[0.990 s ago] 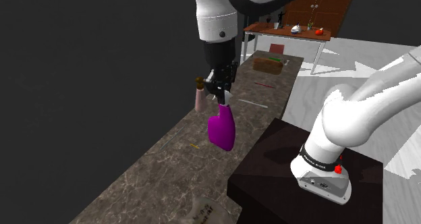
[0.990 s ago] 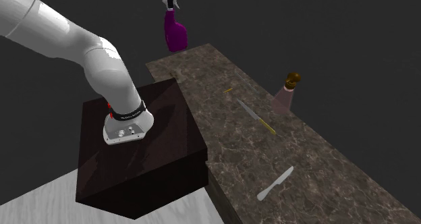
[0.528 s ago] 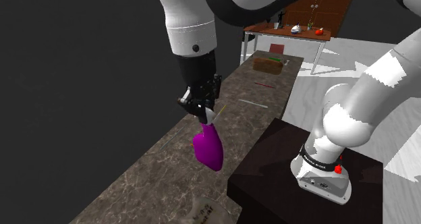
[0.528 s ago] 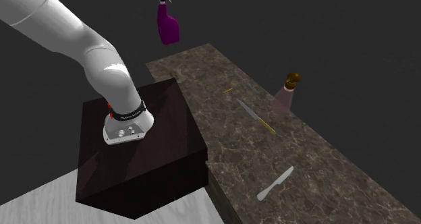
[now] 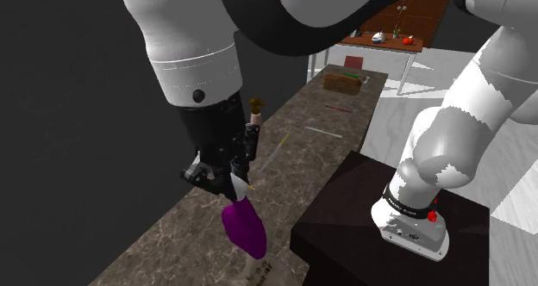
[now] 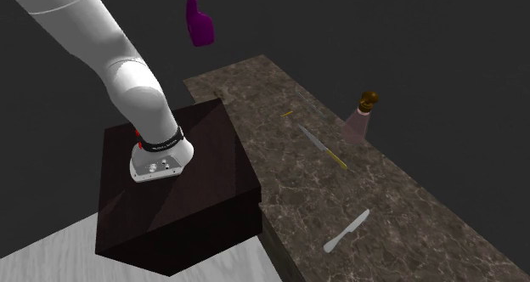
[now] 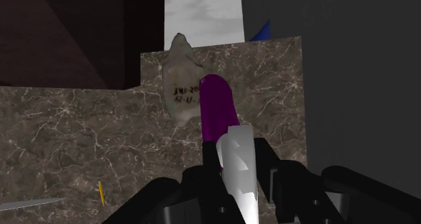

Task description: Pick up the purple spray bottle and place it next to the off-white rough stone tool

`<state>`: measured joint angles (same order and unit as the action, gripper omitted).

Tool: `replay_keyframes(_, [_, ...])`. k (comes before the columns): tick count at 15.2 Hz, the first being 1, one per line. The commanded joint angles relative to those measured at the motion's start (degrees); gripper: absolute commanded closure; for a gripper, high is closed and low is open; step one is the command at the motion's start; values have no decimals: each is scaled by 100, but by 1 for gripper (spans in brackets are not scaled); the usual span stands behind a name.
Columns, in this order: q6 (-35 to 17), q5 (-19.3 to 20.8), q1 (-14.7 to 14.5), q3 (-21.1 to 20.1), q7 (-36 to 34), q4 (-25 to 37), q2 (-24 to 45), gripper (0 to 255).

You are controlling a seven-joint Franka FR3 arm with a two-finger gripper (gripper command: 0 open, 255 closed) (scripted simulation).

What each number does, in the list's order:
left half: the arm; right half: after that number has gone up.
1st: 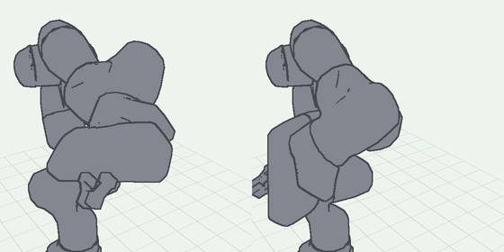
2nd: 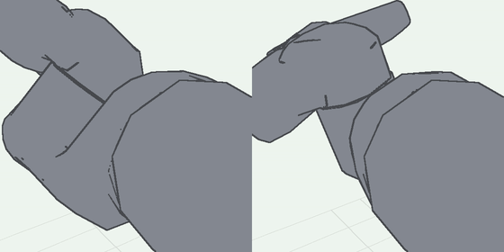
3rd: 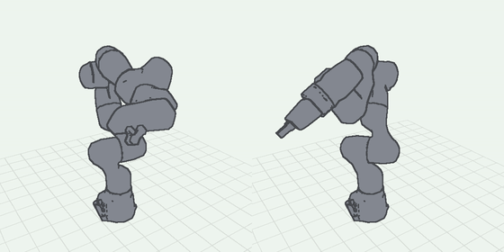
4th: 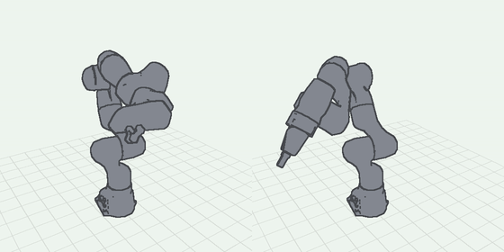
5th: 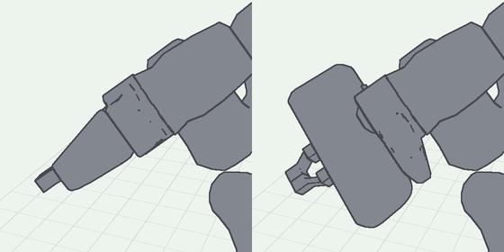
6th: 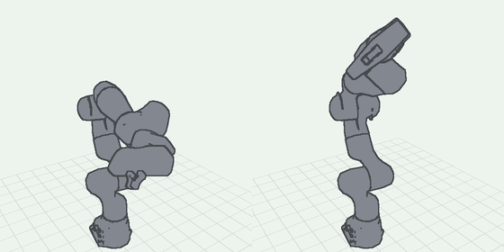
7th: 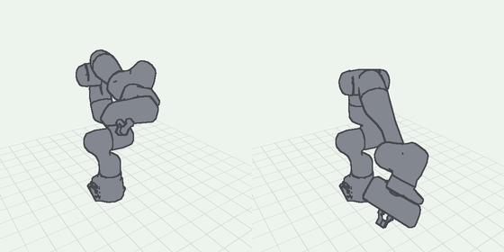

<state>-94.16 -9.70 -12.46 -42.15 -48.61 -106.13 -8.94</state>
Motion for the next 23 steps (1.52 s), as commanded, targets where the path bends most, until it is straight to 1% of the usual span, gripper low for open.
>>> replay_keyframes(1, [-23,306,-66,-287,-452,439,542,255])
replay_keyframes(4, [39,851,-345,-610,-1140,1108,1355,255])
replay_keyframes(6, [143,1269,-661,-729,-1589,1621,1939,255])
replay_keyframes(7, [228,1513,-883,-764,-1829,1943,2277,255])
replay_keyframes(14, [-327,1471,-842,-701,-1776,1350,2219,255])
replay_keyframes(23, [-999,1534,-817,-663,-1783,721,2288,255])
